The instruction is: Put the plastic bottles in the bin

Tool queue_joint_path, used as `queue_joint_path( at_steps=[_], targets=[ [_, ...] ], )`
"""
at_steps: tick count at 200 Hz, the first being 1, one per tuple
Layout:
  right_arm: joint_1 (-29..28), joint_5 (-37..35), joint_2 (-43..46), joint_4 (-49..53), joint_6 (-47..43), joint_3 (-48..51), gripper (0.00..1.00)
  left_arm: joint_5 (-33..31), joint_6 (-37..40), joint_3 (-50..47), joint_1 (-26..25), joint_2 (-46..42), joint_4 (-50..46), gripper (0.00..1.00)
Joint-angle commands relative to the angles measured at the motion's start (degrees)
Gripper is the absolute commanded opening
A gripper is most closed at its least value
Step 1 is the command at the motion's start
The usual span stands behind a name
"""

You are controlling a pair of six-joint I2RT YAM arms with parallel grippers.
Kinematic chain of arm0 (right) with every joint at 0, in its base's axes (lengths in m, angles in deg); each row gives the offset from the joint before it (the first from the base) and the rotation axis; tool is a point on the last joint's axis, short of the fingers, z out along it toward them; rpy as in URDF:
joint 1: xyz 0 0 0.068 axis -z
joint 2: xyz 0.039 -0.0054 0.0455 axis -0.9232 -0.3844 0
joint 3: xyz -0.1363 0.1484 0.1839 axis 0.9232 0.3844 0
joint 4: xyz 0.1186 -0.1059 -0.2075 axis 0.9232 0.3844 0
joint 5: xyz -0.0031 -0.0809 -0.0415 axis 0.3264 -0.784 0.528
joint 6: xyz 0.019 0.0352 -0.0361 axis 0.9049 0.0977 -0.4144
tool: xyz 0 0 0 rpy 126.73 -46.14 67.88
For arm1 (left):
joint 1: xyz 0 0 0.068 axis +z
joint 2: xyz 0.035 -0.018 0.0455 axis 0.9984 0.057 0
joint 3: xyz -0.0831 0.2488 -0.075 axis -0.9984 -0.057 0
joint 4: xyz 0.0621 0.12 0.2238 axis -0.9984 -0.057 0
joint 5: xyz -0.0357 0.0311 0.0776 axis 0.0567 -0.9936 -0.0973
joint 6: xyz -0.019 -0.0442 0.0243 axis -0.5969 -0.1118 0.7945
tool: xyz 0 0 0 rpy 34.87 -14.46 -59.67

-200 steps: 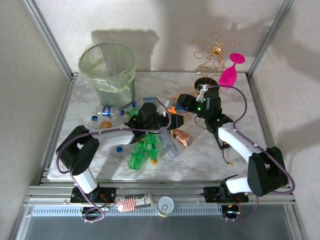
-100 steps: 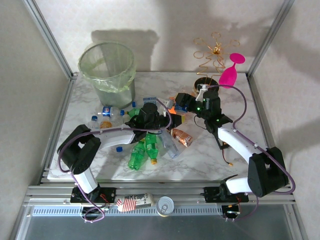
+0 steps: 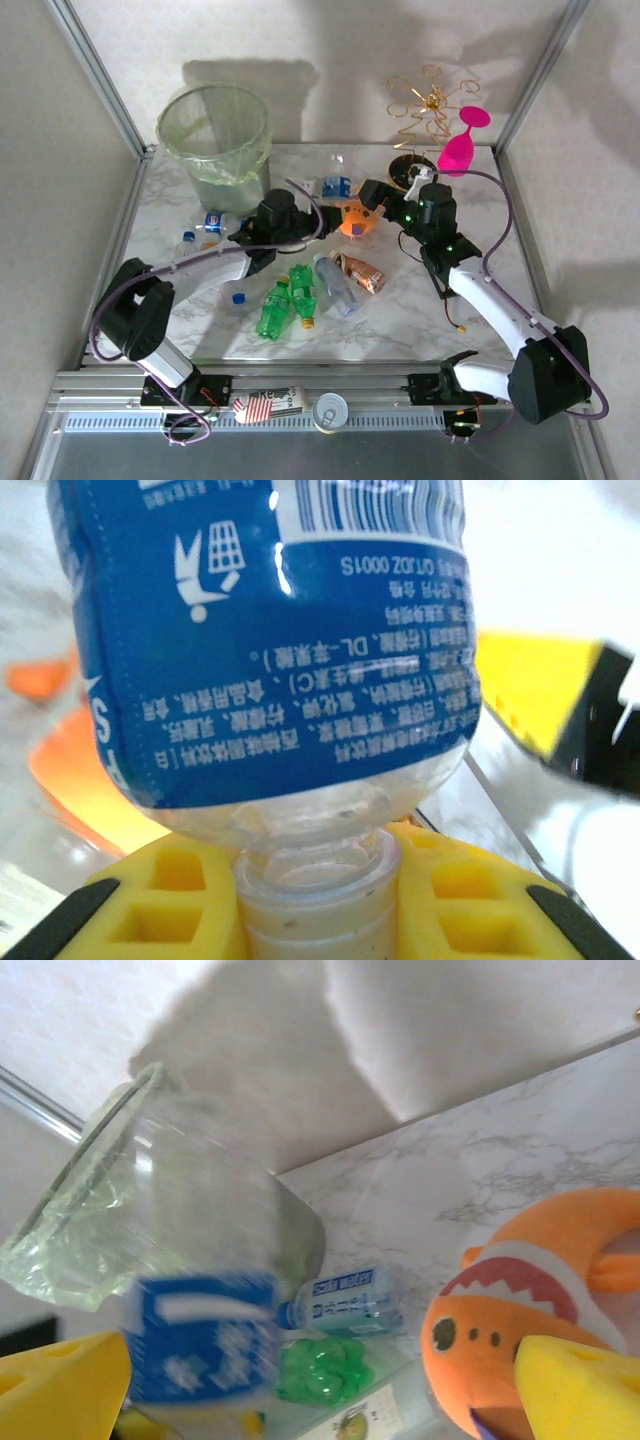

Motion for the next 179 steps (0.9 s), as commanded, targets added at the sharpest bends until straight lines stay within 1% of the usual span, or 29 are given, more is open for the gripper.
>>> queue_joint_path(
  at_steps=[1, 37, 67, 86, 107, 142, 170, 179],
  targets=[
    [0.4, -3.5, 1.1, 1.1, -0.9, 2.8, 0.99, -5.6, 5.8, 6.0, 2.5, -4.1, -5.0, 0.0],
    [0.5, -3.4, 0.5, 1.2, -1.3, 3.9, 0.99, -12.9, 8.6, 13.9, 8.1, -5.2, -10.7, 0.0],
    [0.5, -2.9, 0.0, 1.0, -1.5, 4.1, 0.99, -14.7, 8.6, 20.7, 14.6, -4.0, -14.4, 0.0],
    [0.4, -2.7, -0.1, 1.1, -1.8, 4.1, 0.99, -17.1, 8.7, 25.5, 18.3, -1.9, -18.9, 0.0],
    [0.4, -3.0, 0.0, 1.7, -2.4, 4.1, 0.99, -17.4, 8.6, 29.9, 22.0, 0.6, -23.4, 0.0],
    [0.5, -3.4, 0.2, 2.6, -2.8, 4.4, 0.99, -19.1, 9.8, 34.3, 25.8, 3.5, -28.7, 0.0],
    [0.4, -3.4, 0.6, 2.6, -2.7, 4.9, 0.99, -20.7, 10.2, 34.4, 27.3, 4.3, -30.6, 0.0],
    [0.4, -3.4, 0.8, 2.6, -2.7, 5.0, 0.99, -21.1, 10.2, 34.2, 27.5, 4.6, -31.1, 0.02]
  ],
)
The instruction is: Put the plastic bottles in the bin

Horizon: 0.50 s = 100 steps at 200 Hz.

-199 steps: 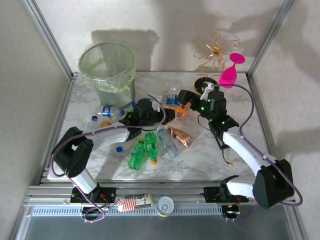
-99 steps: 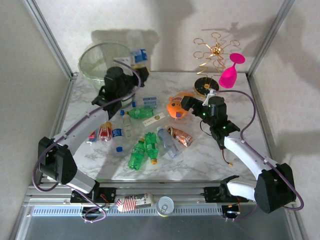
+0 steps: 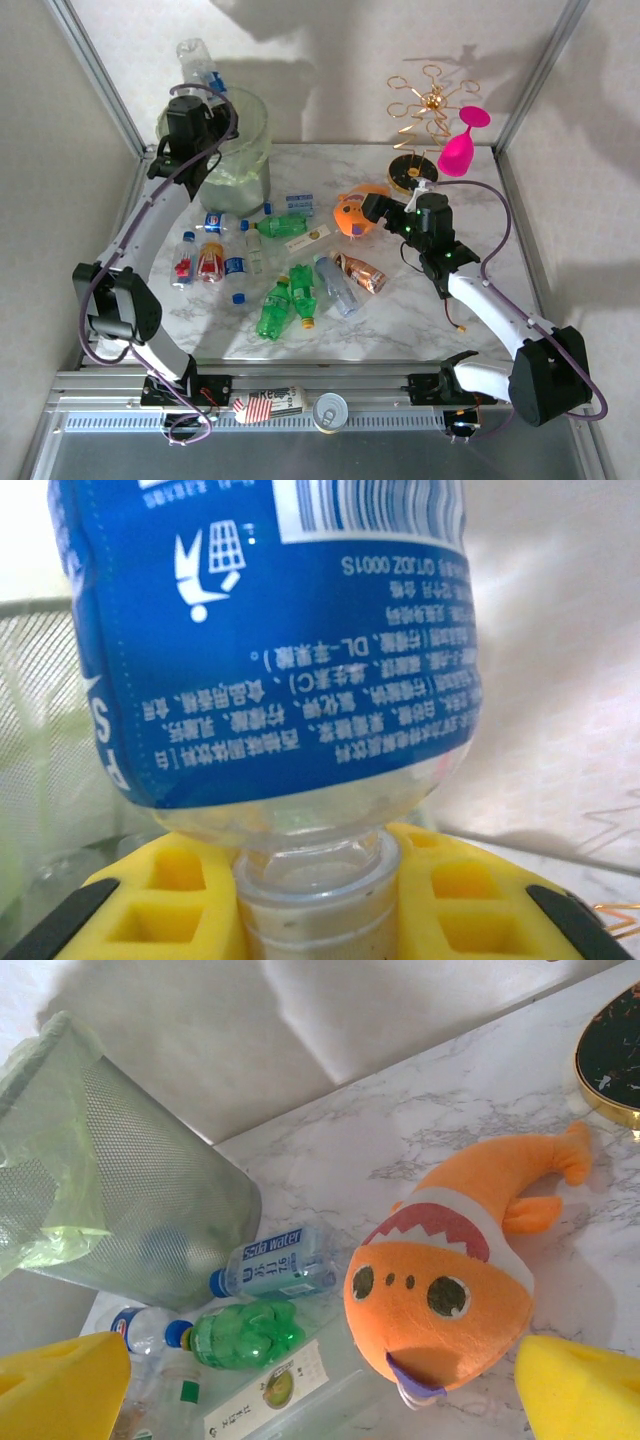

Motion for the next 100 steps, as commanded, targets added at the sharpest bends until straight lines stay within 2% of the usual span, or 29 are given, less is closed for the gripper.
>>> queue_joint_path(
  at_steps=[1, 25, 37, 49, 65, 74, 87, 100],
  targets=[
    [0.3, -1.2, 0.7, 0.3, -0.9, 1.2, 0.99, -2.3, 1.5, 1.7, 0.8, 0.7, -3.7, 0.02],
    [0.3, -1.2, 1.1, 0.3, -0.8, 1.3, 0.99, -4.4, 1.6, 1.8, 1.2, 1.6, -5.0, 0.02],
    [0.3, -1.2, 1.3, 0.5, -0.8, 1.3, 0.99, -4.9, 1.7, 2.2, 1.2, 2.0, -5.6, 0.06],
    [0.3, -1.3, 1.5, 0.8, -0.8, 1.4, 0.99, -5.0, 1.9, 2.6, 1.3, 2.3, -6.0, 0.24],
    [0.3, -1.5, 2.0, 0.9, -0.7, 1.7, 0.99, -5.2, 1.9, 2.4, 1.3, 2.3, -6.2, 0.4],
    [0.3, -1.6, 2.3, 0.9, -0.7, 1.8, 0.99, -5.4, 1.9, 2.2, 1.3, 2.1, -6.0, 0.53],
    [0.2, -1.9, 2.6, 1.0, -0.7, 1.9, 0.99, -5.3, 1.6, 1.8, 1.3, 1.8, -5.6, 0.64],
    [0.3, -2.0, 2.7, 1.0, -0.7, 1.9, 0.99, -4.9, 1.3, 1.4, 1.3, 1.6, -5.2, 0.69]
  ],
)
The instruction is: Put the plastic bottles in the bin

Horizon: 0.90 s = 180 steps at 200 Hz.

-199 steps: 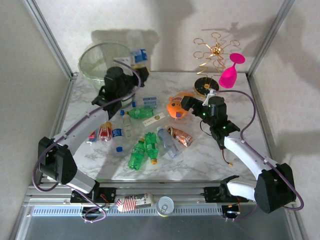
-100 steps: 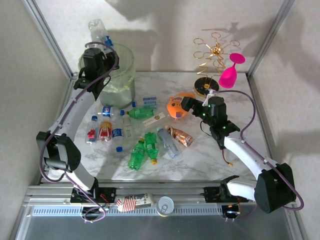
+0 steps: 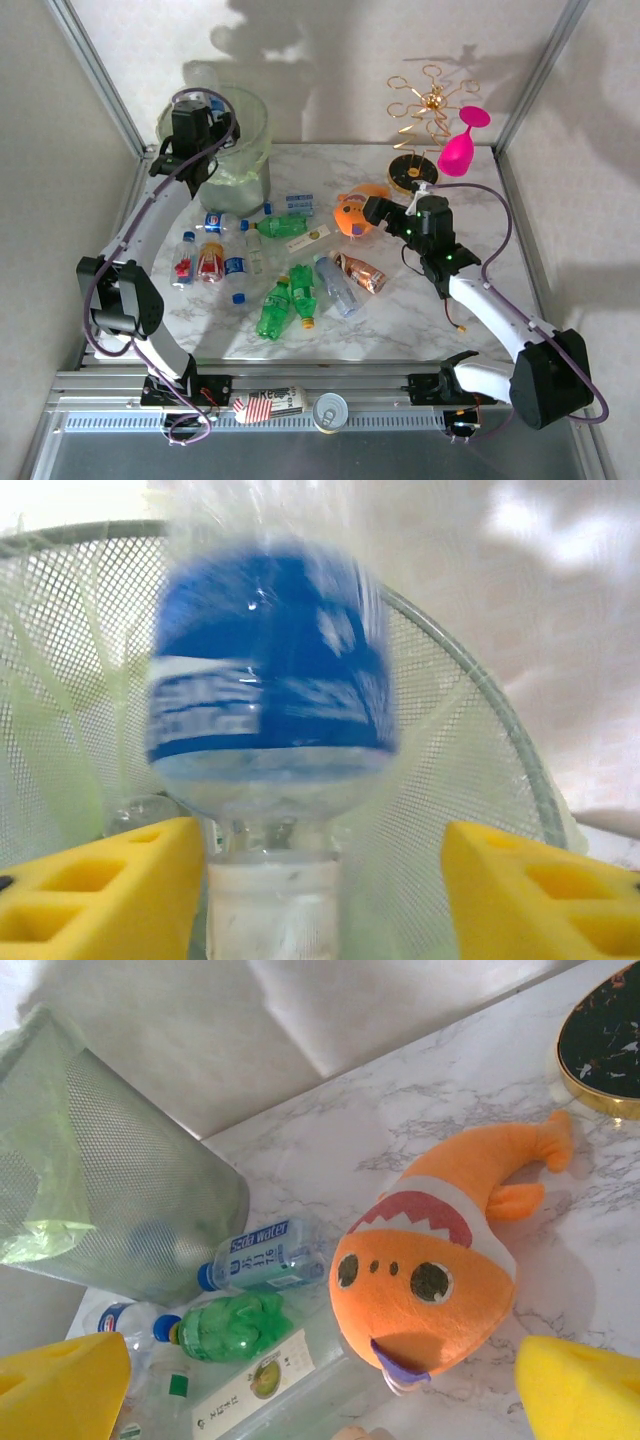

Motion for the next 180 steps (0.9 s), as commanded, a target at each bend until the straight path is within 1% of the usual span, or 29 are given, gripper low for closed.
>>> queue_joint_path(
  at_steps=[1, 45, 48, 54, 66, 75, 78, 113, 142, 180],
  targets=[
    [0.3, -1.3, 1.5, -0.1, -0.7, 0.9, 0.99, -1.0, 0.2, 1.3, 0.5, -0.1, 0.1, 0.7],
    [0.3, -1.2, 1.1, -0.3, -0.8, 0.8, 0.99, 0.6, -0.9, 0.3, 0.5, -2.2, 1.2, 0.75],
    [0.2, -1.1, 1.0, -0.4, -0.8, 0.8, 0.99, 0.8, -1.1, 0.1, 0.4, -2.6, 1.3, 0.77],
    [0.3, -1.1, 0.9, -0.6, -0.8, 0.9, 0.99, 1.2, -1.3, -0.2, 0.4, -3.2, 1.7, 0.8],
    [0.3, -0.7, 0.6, -1.0, -0.9, 1.0, 0.99, 2.0, -1.8, -1.2, 0.4, -4.7, 2.5, 0.9],
    [0.3, -0.3, 0.3, -1.4, -0.9, 1.1, 0.99, 2.6, -2.4, -2.1, 0.4, -6.2, 3.2, 0.93],
    [0.3, -0.1, 0.1, -1.5, -1.0, 1.1, 0.99, 2.7, -2.6, -2.4, 0.4, -6.7, 3.3, 0.95],
    [0.3, 1.6, -0.9, -2.6, -1.4, 1.4, 0.99, 3.5, -5.7, -9.4, 0.4, -14.6, 6.3, 0.99],
    [0.3, 2.2, -0.8, -3.5, -1.6, 2.1, 0.99, 0.2, -7.9, -19.6, 0.5, -24.1, 8.9, 1.0],
    [0.2, 2.7, -0.7, -4.8, -1.5, 2.9, 0.99, -11.6, -9.7, -32.9, 0.8, -35.9, 8.7, 1.0]
  ],
)
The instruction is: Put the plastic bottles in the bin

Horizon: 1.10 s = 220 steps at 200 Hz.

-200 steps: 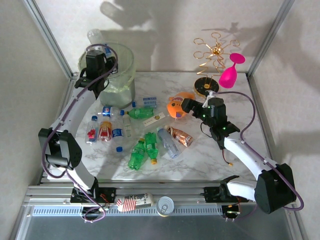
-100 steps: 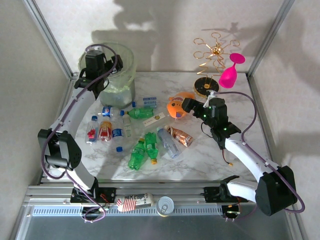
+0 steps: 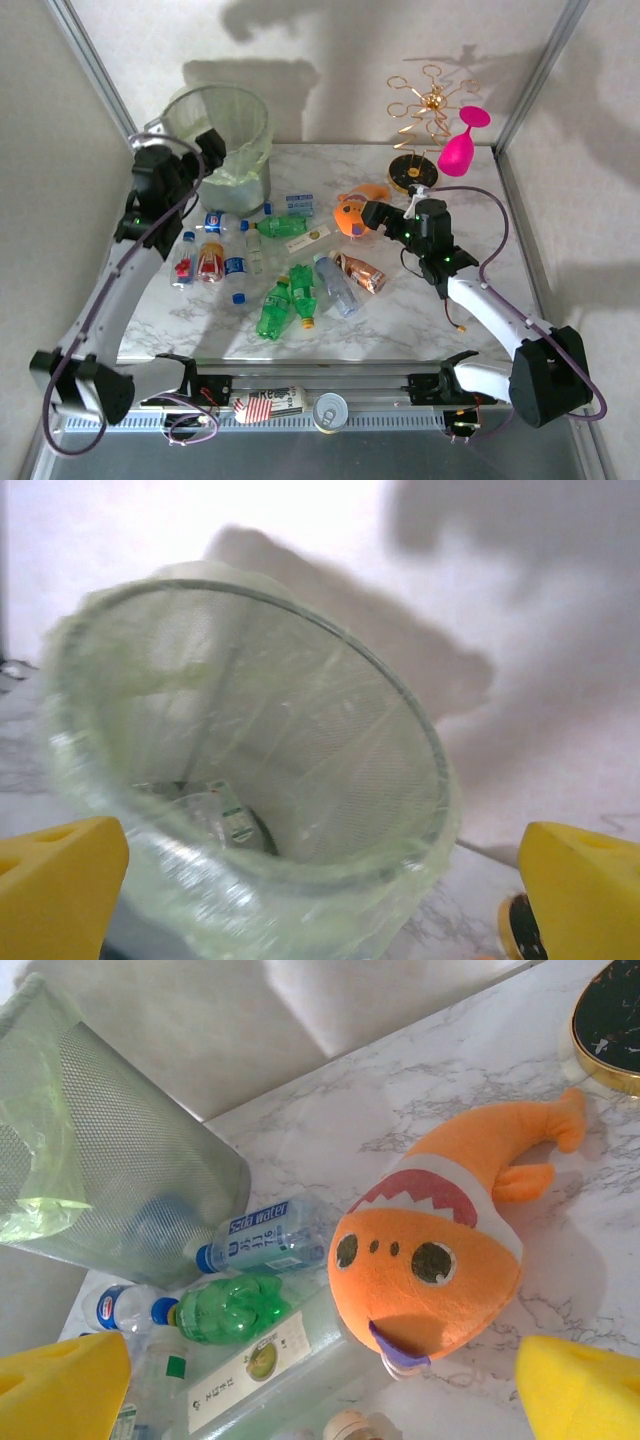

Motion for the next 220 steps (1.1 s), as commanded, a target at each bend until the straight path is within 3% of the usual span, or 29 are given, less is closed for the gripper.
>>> queue_joint_path(
  at_steps=[1, 40, 76, 109, 145, 173, 220],
  targets=[
    [0.3, 0.8, 0.0, -3.0, -1.1, 1.0, 0.99, -9.3, -2.5, -7.4, 0.8, -6.2, 1.2, 1.0],
    [0.3, 0.8, -0.5, -4.1, -0.8, 1.4, 0.99, -18.6, -10.0, -24.2, 3.3, -13.6, 1.9, 1.0],
    [0.3, 1.4, -0.9, -3.8, -0.6, 1.2, 0.99, -13.3, -15.6, -33.2, 9.6, -11.4, 5.1, 1.0],
    [0.3, 1.2, -0.6, -3.4, 0.0, 1.4, 0.99, -8.7, -14.6, -33.1, 13.7, -2.9, 4.2, 1.0],
    [0.3, 1.0, -0.7, -3.5, 0.3, 1.4, 0.99, -1.1, -12.0, -31.9, 14.2, 6.2, 5.7, 1.0],
    [0.3, 0.9, -0.7, -3.2, -0.1, 1.2, 0.99, -1.4, -11.3, -30.9, 14.2, 11.3, 4.8, 1.0],
    [0.3, 0.1, 0.0, -3.1, -0.5, 1.9, 0.99, -1.9, -11.1, -31.3, 14.2, 12.4, 4.1, 1.0]
  ],
)
